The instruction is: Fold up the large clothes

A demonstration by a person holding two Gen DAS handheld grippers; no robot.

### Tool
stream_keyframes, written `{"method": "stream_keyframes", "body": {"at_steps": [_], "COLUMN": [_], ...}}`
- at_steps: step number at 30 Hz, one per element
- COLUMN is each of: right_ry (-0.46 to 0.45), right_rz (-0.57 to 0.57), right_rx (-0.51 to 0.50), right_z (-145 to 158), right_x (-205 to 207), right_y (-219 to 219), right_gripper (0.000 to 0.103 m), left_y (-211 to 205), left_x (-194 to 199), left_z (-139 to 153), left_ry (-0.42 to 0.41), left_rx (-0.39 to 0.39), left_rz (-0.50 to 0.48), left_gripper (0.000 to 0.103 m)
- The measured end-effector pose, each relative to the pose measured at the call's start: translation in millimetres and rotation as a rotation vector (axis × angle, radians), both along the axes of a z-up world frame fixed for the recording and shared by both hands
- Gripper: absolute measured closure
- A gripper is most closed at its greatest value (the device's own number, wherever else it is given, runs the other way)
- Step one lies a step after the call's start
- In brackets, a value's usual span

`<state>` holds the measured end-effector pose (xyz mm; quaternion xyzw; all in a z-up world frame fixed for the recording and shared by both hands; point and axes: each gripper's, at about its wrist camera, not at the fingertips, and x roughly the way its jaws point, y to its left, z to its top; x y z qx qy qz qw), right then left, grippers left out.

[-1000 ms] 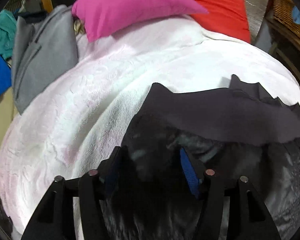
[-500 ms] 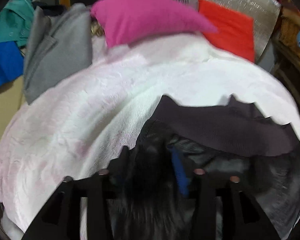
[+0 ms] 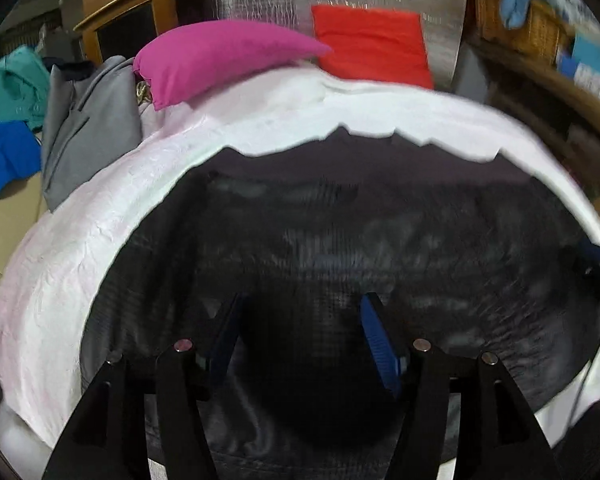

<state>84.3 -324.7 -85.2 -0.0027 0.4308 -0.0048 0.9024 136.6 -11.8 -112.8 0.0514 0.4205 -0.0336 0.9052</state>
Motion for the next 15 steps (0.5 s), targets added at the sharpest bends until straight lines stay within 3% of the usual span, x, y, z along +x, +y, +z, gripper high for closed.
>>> {"method": "stream_keyframes", "body": {"at_steps": [5,10,15], "right_ry": [0.037,0.028,-0.039], "right_rz": [-0.041,-0.060,-0.037], "right_rx": [-0.037,-0.013,0.039], "right_z": [-16.0,-8.5,12.5], "right_x": [10.0,7.5,-23.0], "right_y": [-7.9,-12.4,-9.5], "right_gripper": [0.023,0.022,0.021], "left_y": [-8.7,-5.4,0.8], "left_x": [7.8,11.0,1.6], "left_z": [-14.4,-11.3,-0.5], "left_ry": [0.034,0.049,0.044], "left_rx": [0.074,0.061,0.043], "left_rz": [0.001,0.004,0.013], "left_gripper": [0.035,0.035,0.035]}}
